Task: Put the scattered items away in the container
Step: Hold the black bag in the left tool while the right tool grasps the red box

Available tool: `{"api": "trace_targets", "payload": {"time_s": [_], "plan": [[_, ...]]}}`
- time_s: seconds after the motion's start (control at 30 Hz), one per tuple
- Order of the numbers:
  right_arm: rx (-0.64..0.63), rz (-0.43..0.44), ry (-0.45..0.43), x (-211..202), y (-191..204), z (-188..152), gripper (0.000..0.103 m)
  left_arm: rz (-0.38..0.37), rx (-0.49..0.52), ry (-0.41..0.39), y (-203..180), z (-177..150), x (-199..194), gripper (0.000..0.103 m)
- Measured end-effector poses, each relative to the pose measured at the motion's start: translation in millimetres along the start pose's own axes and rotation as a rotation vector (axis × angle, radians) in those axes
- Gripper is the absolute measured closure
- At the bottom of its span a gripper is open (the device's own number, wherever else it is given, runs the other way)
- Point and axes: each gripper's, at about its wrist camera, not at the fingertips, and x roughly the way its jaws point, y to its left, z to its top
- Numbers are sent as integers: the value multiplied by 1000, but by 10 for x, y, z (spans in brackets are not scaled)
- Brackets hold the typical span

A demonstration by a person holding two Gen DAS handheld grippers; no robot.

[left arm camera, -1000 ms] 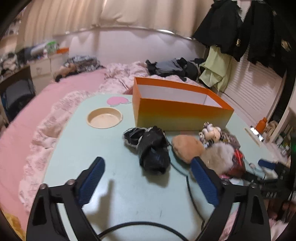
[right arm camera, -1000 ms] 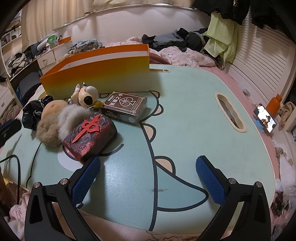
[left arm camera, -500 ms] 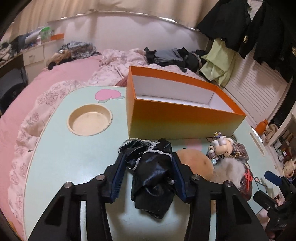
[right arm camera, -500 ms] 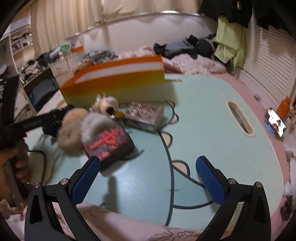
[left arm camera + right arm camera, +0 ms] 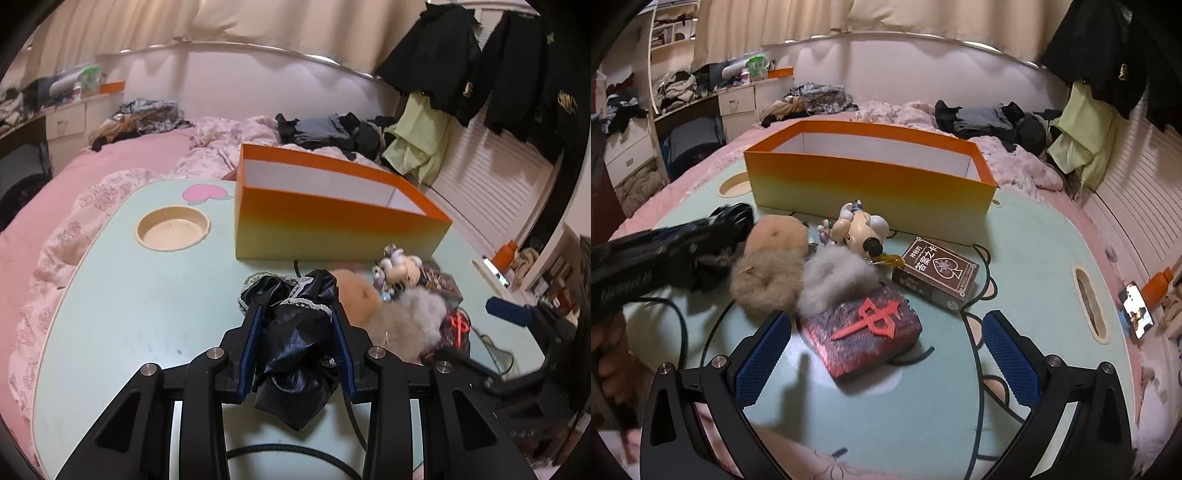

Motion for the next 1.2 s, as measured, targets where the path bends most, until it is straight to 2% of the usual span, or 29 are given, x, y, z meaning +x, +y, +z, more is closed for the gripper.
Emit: {"api": "trace_targets", "payload": {"time_s": [0.3, 0.47, 0.7, 0.83, 0.87, 0.97, 1.03, 1.13, 1.2], "plan": [[198, -45, 33, -56, -570, -234, 0, -7, -15, 0, 3, -13, -36, 68], [324, -19, -6, -135, -804, -279, 0, -7, -13, -1, -6, -12, -42, 68], [267, 29, -4, -89, -579, -142, 0, -12, -13, -12, -33, -10, -77, 68], [197, -8, 1, -17, -382, -22, 1, -12, -14, -22, -40, -22, -109, 68], [185, -17, 7, 6, -348, -4, 3, -12, -14, -23, -42, -24, -112, 68], [151, -31, 32, 61, -273, -18, 21, -12, -14, -21, -42, -28, -112, 68], [142, -17, 56, 102, -253, -68, 45, -12, -12, -22, -41, -28, -115, 68], [118, 9, 57, 90, -235, -118, 62, -11, -13, -26, -39, -28, -121, 68], [103, 17, 45, 47, -215, -154, 62, -13, -13, -27, -37, -27, -133, 68]]}}
